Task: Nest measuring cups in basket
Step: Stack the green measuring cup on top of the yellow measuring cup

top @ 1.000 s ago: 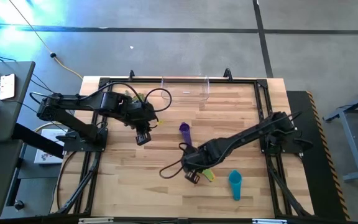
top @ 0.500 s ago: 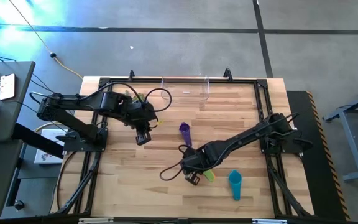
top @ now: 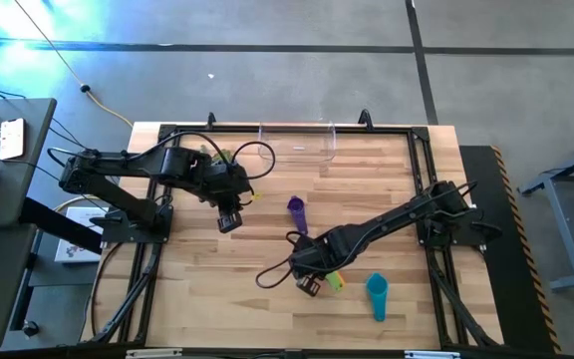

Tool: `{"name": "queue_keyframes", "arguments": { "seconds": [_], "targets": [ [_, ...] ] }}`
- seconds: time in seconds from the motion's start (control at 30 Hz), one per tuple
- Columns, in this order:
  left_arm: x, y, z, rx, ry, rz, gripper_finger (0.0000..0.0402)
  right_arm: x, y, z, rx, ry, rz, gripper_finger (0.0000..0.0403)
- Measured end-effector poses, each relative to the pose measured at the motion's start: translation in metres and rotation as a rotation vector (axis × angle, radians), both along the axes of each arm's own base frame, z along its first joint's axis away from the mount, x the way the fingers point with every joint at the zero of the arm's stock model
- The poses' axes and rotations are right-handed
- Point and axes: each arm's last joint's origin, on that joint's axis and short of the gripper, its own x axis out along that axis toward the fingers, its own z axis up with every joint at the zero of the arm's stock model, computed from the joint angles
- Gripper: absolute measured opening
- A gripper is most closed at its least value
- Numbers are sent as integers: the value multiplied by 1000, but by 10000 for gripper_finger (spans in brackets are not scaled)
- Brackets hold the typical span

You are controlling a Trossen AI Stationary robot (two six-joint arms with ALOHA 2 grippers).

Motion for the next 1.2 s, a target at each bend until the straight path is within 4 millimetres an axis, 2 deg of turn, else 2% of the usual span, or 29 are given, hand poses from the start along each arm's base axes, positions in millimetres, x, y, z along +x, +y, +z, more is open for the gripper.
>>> {"name": "queue_keyframes", "arguments": {
  "seconds": [0.27, 0.4, 0.57, 0.83, 1.2],
  "targets": [
    [0, 0, 0, 0, 0, 0, 113, 0, -1, 0, -19, -3, -6, 59],
    [0, 0, 0, -1, 0, 1, 113, 0, 1, 1, 59, 11, -49, 59],
    [0, 0, 0, -1, 0, 2, 113, 2, 20, 1, 171, -32, -66, 60],
    [0, 0, 0, -1, 0, 2, 113, -1, 38, -16, 171, 32, -141, 60],
    [0, 0, 0, -1, 0, 2, 113, -11, 33, -20, 101, 131, -224, 60]
  ]
}}
